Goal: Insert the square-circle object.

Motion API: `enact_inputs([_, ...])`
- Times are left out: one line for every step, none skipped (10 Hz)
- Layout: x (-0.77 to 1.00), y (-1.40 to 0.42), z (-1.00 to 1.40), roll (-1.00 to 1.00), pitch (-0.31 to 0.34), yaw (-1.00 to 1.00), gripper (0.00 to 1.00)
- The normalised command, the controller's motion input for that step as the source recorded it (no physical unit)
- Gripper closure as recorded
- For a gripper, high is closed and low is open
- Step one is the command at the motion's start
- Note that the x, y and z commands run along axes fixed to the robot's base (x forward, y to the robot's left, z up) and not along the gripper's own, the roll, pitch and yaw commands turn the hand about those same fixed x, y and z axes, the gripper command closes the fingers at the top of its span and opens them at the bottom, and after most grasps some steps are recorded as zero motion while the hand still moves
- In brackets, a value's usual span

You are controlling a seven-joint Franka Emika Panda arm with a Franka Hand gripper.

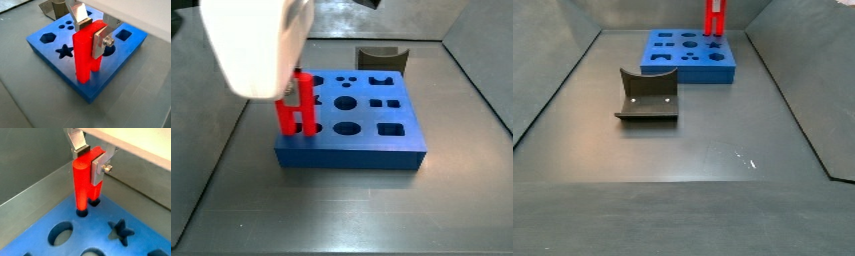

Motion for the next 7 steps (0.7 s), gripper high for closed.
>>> enact_inputs([0.07, 0.18, -0.24, -0.01, 0.0, 0.0, 1.0])
enact_inputs([0.0, 0.21, -0.21, -0.02, 0.0, 0.0, 1.0])
enact_inputs([-0.2, 0.16, -0.25, -0.1, -0.087, -0.06, 1.0])
enact_inputs([-0.25, 0.12, -0.28, -0.12, -0.119, -0.07, 1.0])
enact_inputs([-0.19, 0.06, -0.33, -0.12, -0.129, -0.06, 1.0])
enact_inputs([-0.01, 0.0, -0.55, -0.12, -0.133, -0.07, 1.0])
enact_inputs([0.0, 0.0, -0.7, -0.1, -0.14, -0.1, 1.0])
